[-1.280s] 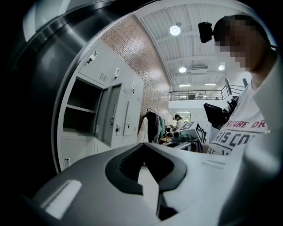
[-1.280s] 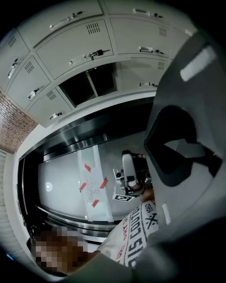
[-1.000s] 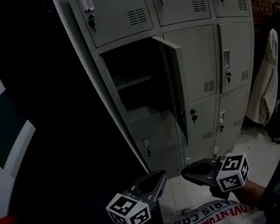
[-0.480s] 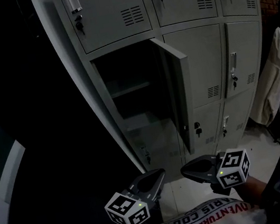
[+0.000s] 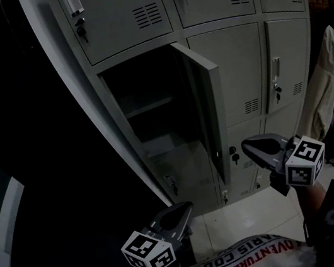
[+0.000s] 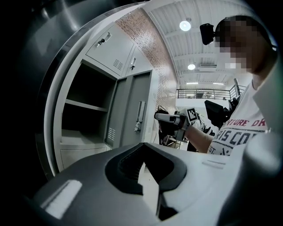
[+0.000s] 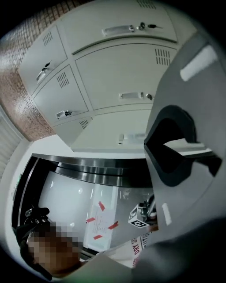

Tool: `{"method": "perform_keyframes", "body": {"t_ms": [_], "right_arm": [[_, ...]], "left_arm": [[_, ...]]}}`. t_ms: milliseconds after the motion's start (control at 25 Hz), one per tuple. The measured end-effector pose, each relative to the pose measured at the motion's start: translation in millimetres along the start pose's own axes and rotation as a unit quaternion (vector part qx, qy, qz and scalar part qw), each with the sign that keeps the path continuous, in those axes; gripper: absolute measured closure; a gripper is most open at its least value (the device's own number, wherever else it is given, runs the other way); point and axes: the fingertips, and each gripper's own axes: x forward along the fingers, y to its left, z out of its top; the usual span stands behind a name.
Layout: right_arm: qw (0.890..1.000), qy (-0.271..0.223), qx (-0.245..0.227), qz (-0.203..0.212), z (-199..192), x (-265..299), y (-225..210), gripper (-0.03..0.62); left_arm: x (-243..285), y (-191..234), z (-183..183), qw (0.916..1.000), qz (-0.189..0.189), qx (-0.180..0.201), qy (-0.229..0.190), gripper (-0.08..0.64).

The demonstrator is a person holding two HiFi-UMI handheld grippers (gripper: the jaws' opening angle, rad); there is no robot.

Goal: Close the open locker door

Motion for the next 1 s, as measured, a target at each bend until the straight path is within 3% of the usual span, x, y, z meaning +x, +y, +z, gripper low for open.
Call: {"method": "perform_keyframes", "body": {"t_ms": [160, 520, 1000], "right_arm": [[0.999, -0.040, -0.028, -0.005, 23.5, 18.9, -8.0, 0.600], [0.998, -0.033, -0.055, 0.017, 18.0, 59.8, -12.9, 0.604], [0.987, -0.012, -0.099, 0.123, -0.6, 131.3, 37.6, 0.604]], "left_arm": [[2.0, 6.6, 2.1, 1.0000, 0.004, 0.003, 0.006, 0.555], [17.6, 28.9, 4.3, 0.9999, 0.007, -0.008, 0.005, 0.555], [28.7, 53.8, 18.8, 0.9998, 0.017, 0.002, -0.004, 0.555]]}}
